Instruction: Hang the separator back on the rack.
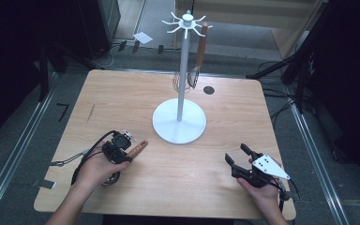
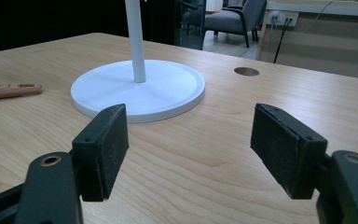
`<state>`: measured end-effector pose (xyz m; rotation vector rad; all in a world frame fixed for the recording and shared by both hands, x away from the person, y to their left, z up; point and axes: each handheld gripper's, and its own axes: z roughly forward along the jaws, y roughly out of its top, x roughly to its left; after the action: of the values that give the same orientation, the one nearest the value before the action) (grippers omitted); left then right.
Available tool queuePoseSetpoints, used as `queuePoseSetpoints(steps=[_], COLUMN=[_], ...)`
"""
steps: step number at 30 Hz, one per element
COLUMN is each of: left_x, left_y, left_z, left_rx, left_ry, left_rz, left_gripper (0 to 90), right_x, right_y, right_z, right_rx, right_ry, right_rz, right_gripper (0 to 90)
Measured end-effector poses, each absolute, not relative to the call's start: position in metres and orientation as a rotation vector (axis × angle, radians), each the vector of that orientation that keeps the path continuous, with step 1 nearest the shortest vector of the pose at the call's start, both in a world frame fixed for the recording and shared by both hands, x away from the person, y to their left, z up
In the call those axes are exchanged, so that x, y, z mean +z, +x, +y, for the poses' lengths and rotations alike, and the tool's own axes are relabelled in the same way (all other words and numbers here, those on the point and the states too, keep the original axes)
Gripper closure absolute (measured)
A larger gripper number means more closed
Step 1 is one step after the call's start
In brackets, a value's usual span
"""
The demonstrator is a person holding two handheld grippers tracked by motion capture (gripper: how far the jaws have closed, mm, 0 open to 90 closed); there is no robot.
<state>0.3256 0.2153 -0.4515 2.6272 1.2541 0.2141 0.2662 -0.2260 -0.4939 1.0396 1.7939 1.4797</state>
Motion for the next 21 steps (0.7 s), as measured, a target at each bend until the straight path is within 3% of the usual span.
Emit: queuePoseSetpoints(steps=[21], left_x=[-0.4476], left_y=[0.3161], left_z=[0.2155], left_rx=[0.311], left_ry=[2.583], left_rz=[1.147], left_gripper=[70.5], right_x=[-0.4931], right_y=[0.2656], right_z=[-0.2277], right_rx=[1.479], right_ry=[1.04], right_rz=[1.785], right_gripper=[28.4])
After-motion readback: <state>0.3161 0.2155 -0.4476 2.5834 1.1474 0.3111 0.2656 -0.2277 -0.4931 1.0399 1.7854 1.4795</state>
